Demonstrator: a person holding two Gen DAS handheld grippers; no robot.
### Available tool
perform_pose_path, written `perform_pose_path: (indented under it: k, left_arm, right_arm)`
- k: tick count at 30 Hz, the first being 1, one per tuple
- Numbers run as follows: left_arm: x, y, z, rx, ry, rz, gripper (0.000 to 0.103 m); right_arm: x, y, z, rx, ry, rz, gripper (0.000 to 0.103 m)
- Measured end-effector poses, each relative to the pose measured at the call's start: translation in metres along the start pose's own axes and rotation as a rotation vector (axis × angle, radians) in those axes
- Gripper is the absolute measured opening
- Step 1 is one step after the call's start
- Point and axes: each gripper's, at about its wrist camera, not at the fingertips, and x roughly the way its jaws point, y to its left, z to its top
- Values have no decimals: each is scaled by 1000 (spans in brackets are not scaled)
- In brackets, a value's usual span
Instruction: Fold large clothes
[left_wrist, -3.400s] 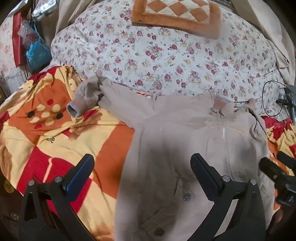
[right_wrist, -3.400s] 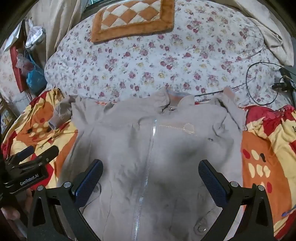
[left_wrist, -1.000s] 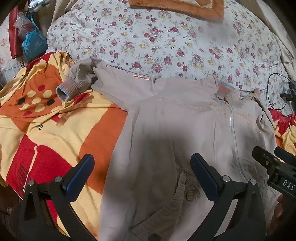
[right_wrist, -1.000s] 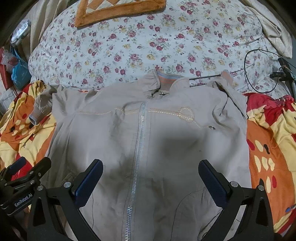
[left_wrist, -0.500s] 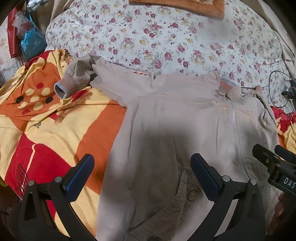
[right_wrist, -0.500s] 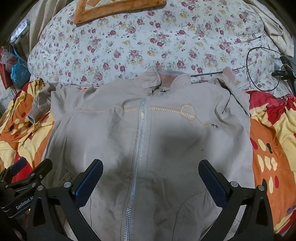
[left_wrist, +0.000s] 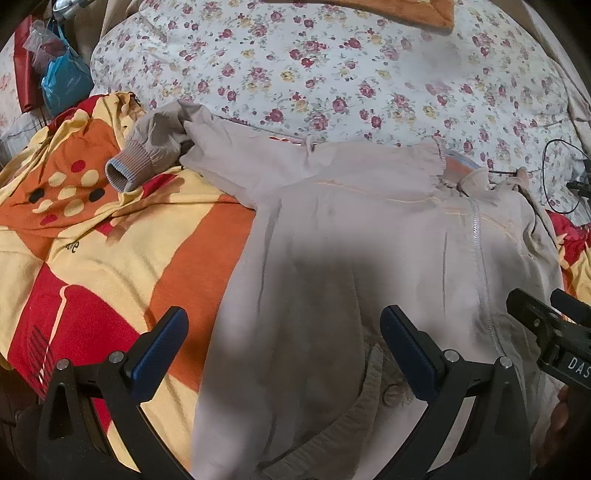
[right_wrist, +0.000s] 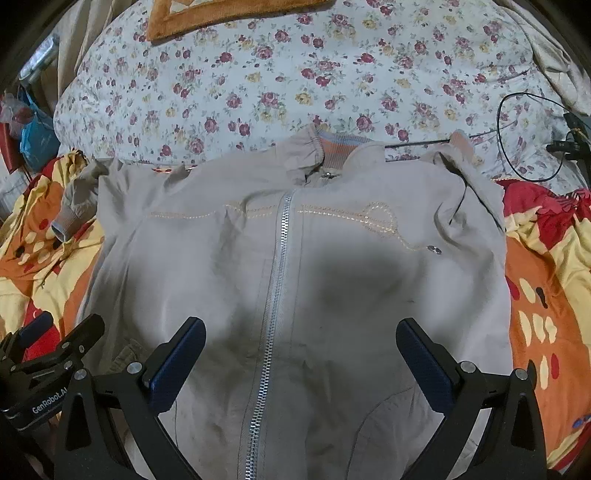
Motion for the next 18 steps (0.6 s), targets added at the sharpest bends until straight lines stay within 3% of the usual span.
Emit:
perform_pose_path:
  k: [18]
  left_arm:
    - [11, 24, 11, -52, 8, 28, 103]
  right_arm:
    - [10, 7, 4, -19, 16, 15, 103]
